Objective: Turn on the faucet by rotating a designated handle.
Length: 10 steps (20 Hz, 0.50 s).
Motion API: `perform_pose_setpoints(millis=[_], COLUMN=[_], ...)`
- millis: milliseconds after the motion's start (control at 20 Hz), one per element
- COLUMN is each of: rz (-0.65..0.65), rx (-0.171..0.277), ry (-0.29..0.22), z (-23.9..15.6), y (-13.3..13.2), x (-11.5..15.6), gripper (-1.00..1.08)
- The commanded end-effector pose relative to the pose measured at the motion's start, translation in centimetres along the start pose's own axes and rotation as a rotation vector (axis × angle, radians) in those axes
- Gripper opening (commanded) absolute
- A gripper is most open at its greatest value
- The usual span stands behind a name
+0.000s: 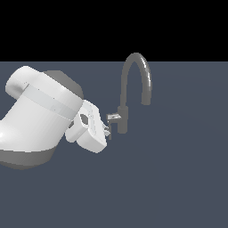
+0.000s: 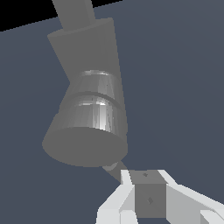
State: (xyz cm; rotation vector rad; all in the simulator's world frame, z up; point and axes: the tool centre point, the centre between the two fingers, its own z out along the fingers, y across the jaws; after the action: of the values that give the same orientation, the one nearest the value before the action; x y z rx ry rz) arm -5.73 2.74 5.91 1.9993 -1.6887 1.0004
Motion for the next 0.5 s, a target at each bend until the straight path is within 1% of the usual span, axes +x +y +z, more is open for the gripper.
perform_pose_setpoints(millis=[0, 450], rz=[-0.004, 0.033], rx=[-0.026, -0.045], ry=[0.016, 0.026], z=[1.6, 3.6], y=[0.8, -0.1], x=[-0.4, -1.5], gripper=[-1.0, -1.0])
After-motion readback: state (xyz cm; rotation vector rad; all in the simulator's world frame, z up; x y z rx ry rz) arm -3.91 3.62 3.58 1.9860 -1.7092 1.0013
